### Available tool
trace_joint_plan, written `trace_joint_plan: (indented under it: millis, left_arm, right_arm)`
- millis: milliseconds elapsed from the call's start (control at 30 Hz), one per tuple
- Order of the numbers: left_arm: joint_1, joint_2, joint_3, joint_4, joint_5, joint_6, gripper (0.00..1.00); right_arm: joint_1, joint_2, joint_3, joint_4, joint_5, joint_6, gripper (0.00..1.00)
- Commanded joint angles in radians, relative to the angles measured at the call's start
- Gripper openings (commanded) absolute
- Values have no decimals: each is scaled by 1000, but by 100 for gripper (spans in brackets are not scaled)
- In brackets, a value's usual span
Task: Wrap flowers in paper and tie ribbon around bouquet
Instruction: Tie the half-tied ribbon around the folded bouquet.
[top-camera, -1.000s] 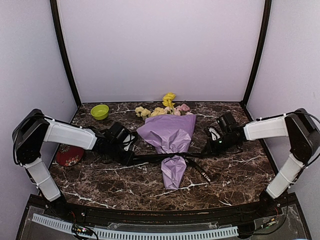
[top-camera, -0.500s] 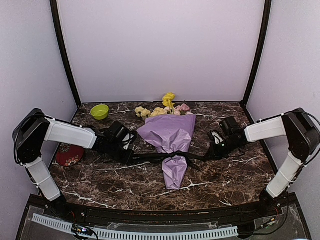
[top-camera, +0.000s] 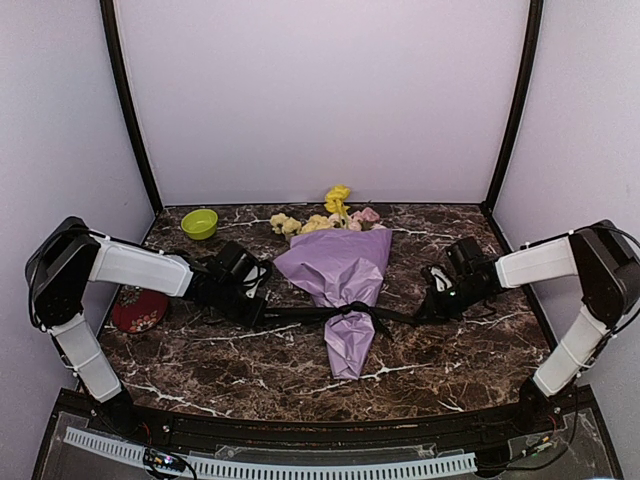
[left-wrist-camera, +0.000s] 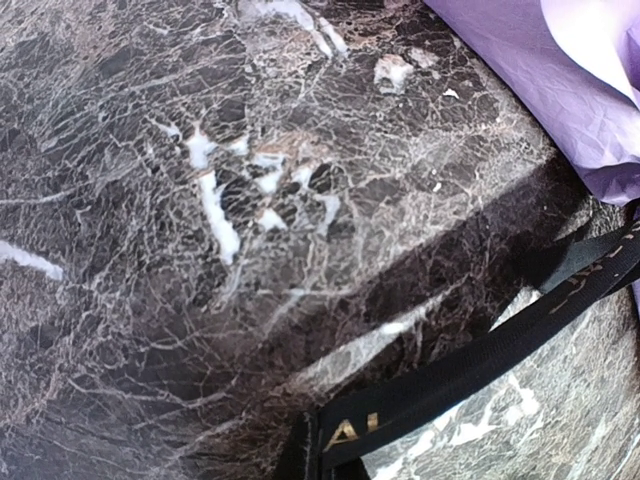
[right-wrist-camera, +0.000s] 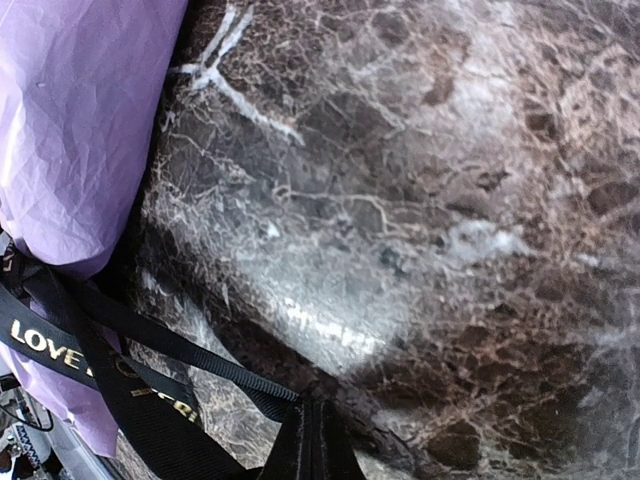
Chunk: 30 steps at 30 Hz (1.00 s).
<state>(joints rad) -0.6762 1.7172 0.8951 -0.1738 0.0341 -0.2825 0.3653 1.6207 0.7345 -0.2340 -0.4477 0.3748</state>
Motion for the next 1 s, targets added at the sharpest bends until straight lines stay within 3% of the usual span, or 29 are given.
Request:
trace_joint_plan:
  millis: [0, 833, 967]
  left_arm:
    - [28, 47, -46, -125, -60, -4, 0]
    - [46, 58, -50, -141, -80, 10, 0]
    - [46, 79, -51, -127, -61, 4, 0]
  right_arm:
    - [-28, -16, -51, -60, 56, -9, 0]
    - [-115, -40, -135, -54, 31, -19, 0]
    - [-136, -42, -162, -14, -39, 1, 0]
